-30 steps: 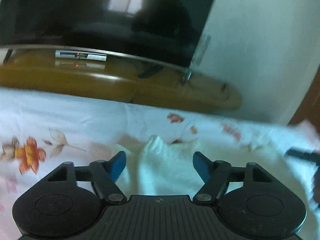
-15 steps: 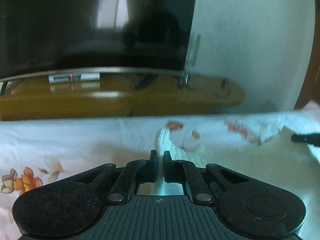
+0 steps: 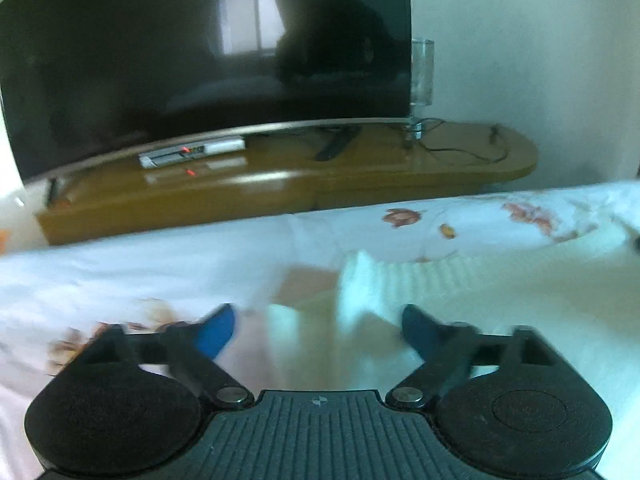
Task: Fold small clothes
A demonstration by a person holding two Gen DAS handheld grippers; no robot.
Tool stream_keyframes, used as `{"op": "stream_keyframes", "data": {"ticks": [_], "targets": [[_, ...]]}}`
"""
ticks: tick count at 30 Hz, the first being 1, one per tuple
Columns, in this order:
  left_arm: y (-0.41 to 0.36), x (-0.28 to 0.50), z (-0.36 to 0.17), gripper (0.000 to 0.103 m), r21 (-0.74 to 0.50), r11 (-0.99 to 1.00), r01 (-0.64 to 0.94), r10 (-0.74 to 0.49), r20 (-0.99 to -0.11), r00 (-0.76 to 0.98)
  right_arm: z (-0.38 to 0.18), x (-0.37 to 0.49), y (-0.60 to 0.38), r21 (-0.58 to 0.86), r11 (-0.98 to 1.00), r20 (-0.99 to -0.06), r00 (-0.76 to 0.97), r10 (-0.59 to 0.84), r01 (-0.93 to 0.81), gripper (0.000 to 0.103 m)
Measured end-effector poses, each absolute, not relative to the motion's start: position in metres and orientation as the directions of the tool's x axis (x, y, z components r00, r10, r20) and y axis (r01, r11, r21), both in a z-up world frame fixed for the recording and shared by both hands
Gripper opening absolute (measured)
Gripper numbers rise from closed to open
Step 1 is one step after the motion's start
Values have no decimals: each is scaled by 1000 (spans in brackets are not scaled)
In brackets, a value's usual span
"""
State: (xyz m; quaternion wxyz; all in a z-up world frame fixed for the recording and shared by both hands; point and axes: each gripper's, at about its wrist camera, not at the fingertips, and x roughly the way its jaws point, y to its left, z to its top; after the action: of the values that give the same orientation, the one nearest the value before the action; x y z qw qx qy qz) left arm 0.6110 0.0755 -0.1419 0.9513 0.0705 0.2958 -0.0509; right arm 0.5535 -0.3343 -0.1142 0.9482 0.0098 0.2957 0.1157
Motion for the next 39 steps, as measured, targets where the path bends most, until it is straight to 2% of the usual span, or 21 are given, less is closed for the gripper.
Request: {"op": "stream_keyframes", "data": {"ticks": [2, 5, 7, 10, 12, 13, 16, 17, 19, 21, 23, 26, 29, 31, 33, 34, 36, 39], "targets": [[72, 604, -133, 91, 149, 980, 135, -30, -559, 829, -108, 543, -338, 85, 973, -530, 817, 226, -214, 37], [58, 590, -110, 91, 132, 967, 218, -121, -516, 848, -94, 530, -336, 75, 966, -501, 829, 250, -246, 31], [42, 589, -99, 91, 119, 960, 255, -164, -499, 851, -85, 525, -323, 46, 959, -481, 835, 268, -281, 31], [16, 593, -91, 91, 132, 951, 279, -182, -490, 852, -76, 531, -293, 34, 940, -499, 809, 310, -339, 34], [2, 598, -93, 91, 106, 952, 288, -199, -501, 842, -73, 536, -270, -7, 930, -492, 811, 316, -367, 41], [-2, 600, -95, 91, 91, 953, 289, -206, -506, 837, -73, 540, -260, -10, 921, -503, 798, 332, -389, 41], [-12, 611, -106, 91, 40, 966, 256, -192, -552, 812, -79, 557, -236, -17, 903, -560, 753, 346, -428, 33], [-12, 614, -112, 91, 2, 970, 244, -199, -573, 795, -84, 560, -229, -26, 899, -580, 740, 342, -437, 27], [-16, 620, -125, 91, -47, 977, 210, -196, -598, 777, -91, 566, -216, -53, 891, -606, 723, 330, -451, 27], [-21, 622, -140, 91, -42, 981, 191, -174, -629, 758, -101, 571, -206, -56, 882, -636, 698, 330, -468, 31], [-27, 616, -151, 91, 13, 982, 187, -137, -627, 767, -109, 571, -197, -75, 872, -639, 694, 331, -484, 31], [-16, 606, -151, 91, 30, 985, 171, -117, -609, 785, -111, 566, -200, -91, 871, -640, 699, 320, -483, 35], [10, 593, -149, 91, 89, 984, 151, -70, -590, 804, -110, 562, -228, -148, 896, -640, 731, 236, -419, 36], [33, 591, -150, 92, 66, 991, 112, -51, -596, 801, -108, 559, -257, -179, 916, -635, 753, 171, -358, 38], [47, 596, -149, 92, 4, 997, 80, -61, -611, 789, -109, 559, -283, -123, 939, -642, 747, 171, -321, 42], [48, 596, -148, 91, -3, 997, 74, -60, -610, 790, -108, 560, -291, -70, 947, -647, 737, 196, -313, 42], [44, 589, -143, 91, 22, 998, 62, -35, -607, 794, -102, 557, -290, -65, 954, -638, 747, 187, -293, 39], [31, 563, -132, 91, 18, 990, 140, -103, -583, 806, -86, 529, -279, -32, 950, -586, 776, 235, -311, 40]]}}
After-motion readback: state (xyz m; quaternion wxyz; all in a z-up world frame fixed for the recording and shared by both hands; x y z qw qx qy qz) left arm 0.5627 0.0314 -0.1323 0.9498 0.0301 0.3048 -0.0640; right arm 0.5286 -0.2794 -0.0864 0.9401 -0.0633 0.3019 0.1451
